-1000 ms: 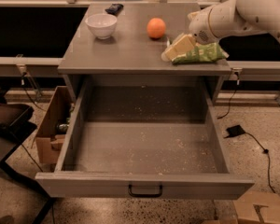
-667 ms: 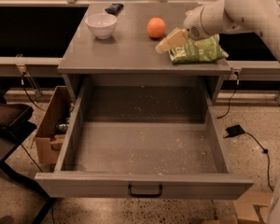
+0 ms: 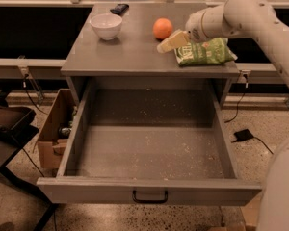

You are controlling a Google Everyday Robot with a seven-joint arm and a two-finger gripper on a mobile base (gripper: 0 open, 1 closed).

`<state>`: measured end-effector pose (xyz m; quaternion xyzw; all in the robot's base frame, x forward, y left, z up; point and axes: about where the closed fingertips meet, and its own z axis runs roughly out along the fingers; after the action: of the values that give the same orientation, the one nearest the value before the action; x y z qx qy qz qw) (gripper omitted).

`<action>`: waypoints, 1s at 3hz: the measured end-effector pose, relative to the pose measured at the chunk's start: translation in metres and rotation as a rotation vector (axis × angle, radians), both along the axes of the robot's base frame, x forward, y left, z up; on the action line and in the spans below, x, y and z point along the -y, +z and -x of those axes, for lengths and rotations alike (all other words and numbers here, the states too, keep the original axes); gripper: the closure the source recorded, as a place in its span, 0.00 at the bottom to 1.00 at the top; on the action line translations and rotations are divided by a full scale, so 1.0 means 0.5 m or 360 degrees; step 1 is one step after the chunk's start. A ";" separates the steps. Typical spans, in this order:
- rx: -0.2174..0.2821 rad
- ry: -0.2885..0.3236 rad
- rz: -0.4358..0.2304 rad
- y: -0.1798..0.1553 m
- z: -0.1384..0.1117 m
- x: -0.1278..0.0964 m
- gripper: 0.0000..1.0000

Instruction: Place orange into top drawer

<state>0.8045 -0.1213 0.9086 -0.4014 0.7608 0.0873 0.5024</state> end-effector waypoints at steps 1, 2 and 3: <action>0.0040 -0.0036 -0.0088 -0.023 -0.080 -0.022 0.00; 0.0101 -0.0116 -0.0183 -0.036 -0.158 -0.032 0.00; 0.0128 -0.0210 -0.0301 -0.057 -0.234 -0.040 0.00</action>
Offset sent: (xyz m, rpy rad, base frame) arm 0.1316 0.0147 -0.0165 0.1945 -0.1286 -0.1535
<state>0.9218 -0.1011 0.8799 -0.3045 0.7531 0.1094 0.5728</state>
